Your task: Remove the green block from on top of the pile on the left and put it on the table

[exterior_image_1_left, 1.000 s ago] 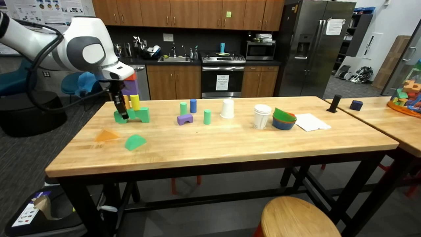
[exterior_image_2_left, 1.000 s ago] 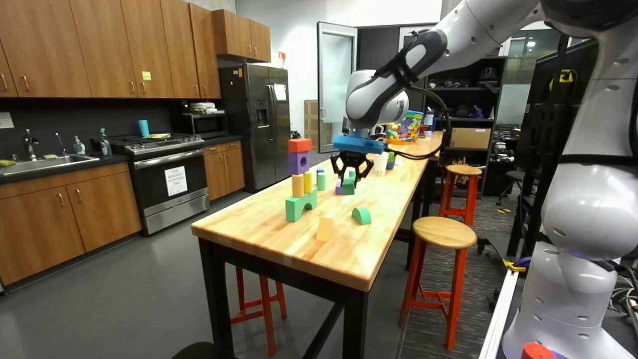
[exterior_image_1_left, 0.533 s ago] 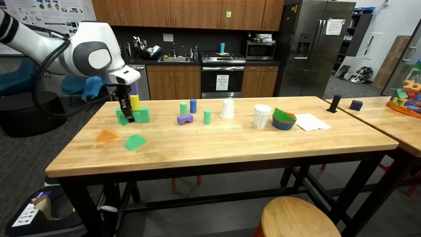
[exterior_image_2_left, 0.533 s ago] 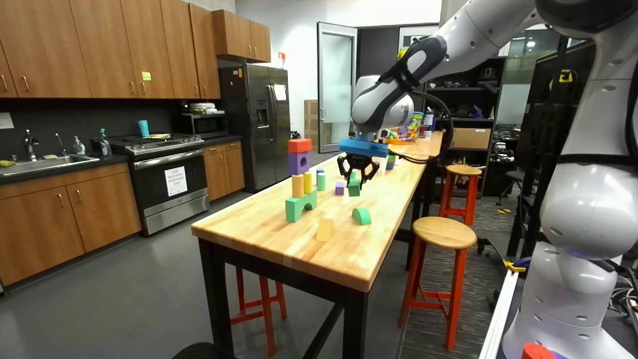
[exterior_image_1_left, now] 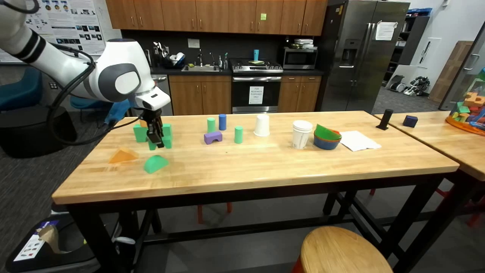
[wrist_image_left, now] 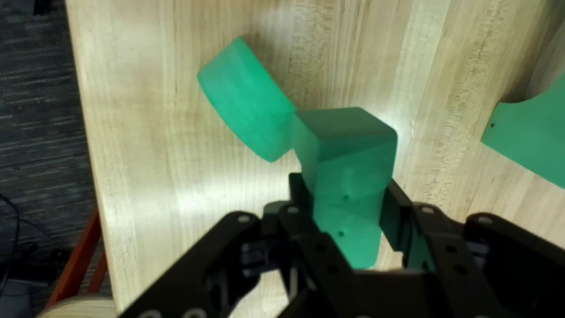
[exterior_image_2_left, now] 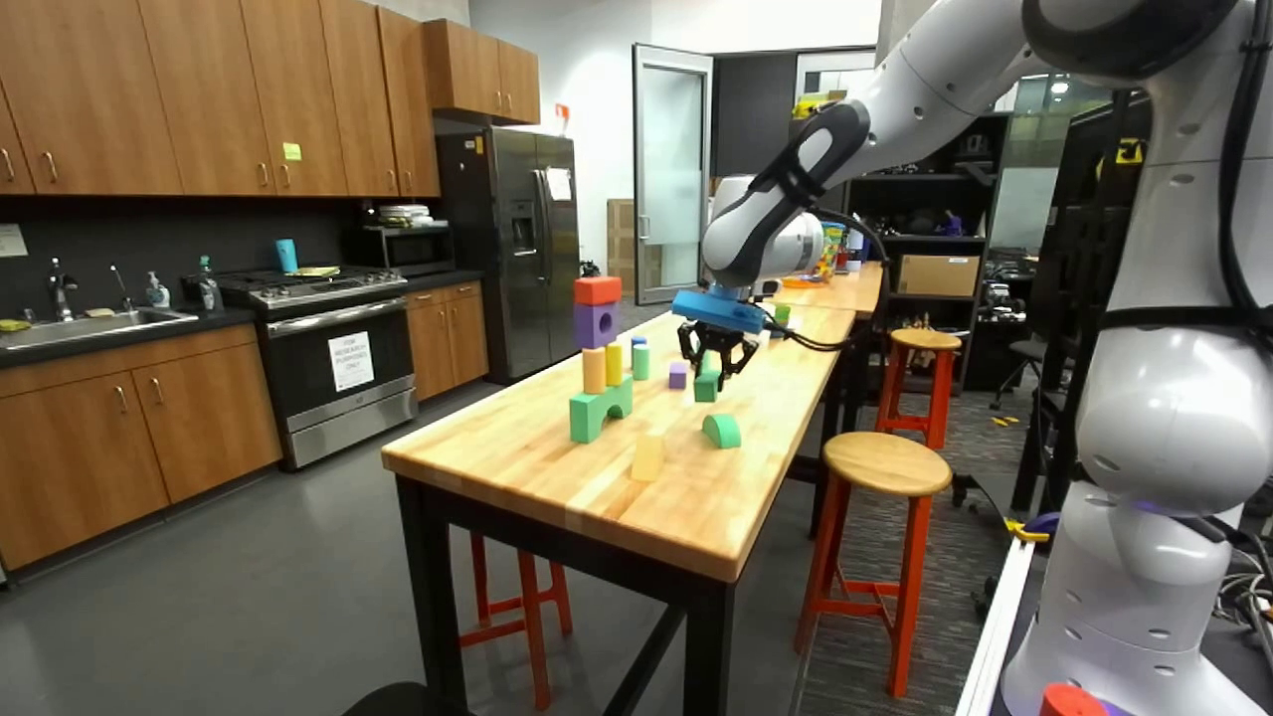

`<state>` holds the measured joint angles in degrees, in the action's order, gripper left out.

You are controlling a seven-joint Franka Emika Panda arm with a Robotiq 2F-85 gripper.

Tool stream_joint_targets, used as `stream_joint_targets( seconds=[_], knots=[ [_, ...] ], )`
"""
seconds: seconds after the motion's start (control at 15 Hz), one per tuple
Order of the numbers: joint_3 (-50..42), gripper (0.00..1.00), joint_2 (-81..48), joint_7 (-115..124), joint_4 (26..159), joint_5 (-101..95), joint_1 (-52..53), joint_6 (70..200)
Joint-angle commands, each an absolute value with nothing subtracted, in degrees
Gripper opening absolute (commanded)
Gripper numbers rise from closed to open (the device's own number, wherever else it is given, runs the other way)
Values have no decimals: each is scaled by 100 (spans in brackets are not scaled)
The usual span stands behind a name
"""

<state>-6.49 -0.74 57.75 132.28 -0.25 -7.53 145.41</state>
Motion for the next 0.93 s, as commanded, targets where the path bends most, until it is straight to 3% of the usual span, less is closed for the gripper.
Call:
stream_joint_targets(
  seconds=[0.0,0.87],
  knots=[
    [-630,16,-295,6289,13142,275,-657,14961],
    [-799,16,-1099,6193,12647,385,-555,15483]
  ],
)
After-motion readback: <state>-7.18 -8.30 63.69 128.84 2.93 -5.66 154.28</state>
